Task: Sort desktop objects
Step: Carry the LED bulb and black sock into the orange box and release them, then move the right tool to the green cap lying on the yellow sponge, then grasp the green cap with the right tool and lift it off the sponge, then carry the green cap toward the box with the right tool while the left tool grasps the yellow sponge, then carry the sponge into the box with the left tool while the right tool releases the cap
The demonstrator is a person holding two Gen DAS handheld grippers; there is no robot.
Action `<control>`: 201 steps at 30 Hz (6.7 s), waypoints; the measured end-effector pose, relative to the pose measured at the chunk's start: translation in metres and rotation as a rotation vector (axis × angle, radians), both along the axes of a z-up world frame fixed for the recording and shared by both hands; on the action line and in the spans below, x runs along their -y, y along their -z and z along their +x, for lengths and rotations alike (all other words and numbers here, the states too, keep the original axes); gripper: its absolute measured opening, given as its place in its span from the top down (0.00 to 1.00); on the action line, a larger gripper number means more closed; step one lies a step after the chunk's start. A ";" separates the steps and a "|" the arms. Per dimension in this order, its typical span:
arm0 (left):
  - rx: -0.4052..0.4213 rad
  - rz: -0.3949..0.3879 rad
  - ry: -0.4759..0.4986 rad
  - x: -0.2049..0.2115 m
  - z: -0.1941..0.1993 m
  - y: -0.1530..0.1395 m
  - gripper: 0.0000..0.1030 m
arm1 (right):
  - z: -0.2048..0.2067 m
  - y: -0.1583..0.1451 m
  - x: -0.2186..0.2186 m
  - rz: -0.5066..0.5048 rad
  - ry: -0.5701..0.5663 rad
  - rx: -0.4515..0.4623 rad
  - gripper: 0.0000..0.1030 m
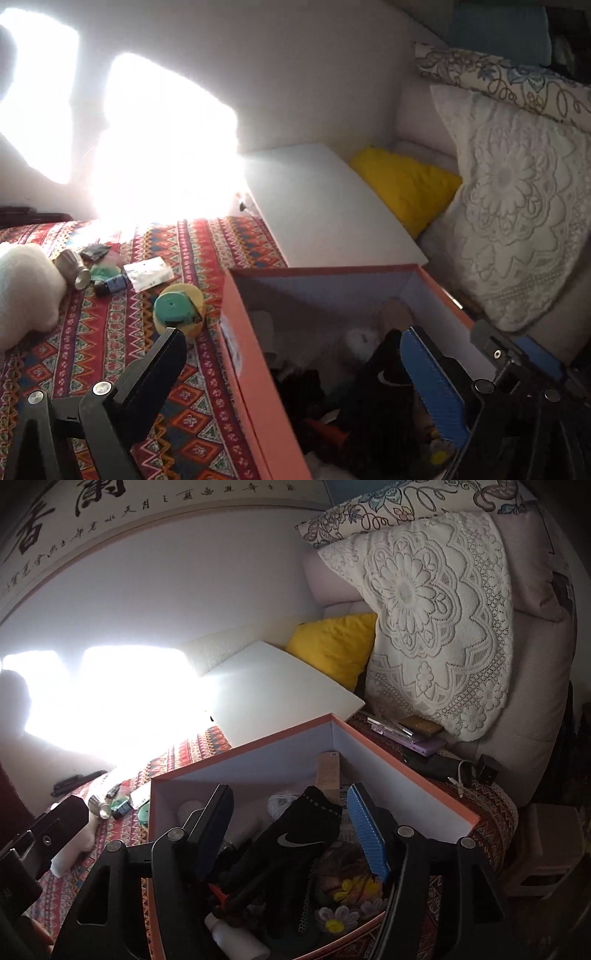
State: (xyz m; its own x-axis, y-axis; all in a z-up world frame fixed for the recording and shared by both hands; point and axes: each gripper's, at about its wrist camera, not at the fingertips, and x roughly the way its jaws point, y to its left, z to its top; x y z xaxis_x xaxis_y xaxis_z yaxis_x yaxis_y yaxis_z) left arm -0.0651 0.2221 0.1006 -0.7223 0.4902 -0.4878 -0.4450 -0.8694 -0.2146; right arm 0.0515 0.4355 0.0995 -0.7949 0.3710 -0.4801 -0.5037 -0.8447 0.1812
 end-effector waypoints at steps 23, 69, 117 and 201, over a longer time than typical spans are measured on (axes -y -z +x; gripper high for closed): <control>0.111 -0.179 -0.351 0.244 -0.035 0.086 0.06 | -0.101 0.032 0.200 0.123 -0.363 0.135 0.35; 0.237 -0.189 -0.401 0.289 -0.076 0.129 0.06 | -0.348 0.133 0.191 -0.016 -0.377 0.404 0.22; 0.257 -0.174 -0.212 0.200 -0.097 0.133 0.06 | -0.166 0.043 0.195 -0.166 -0.522 0.183 0.31; -0.040 -0.194 0.143 -0.122 -0.015 -0.005 0.25 | -0.043 0.009 -0.075 -0.213 -0.022 -0.038 0.31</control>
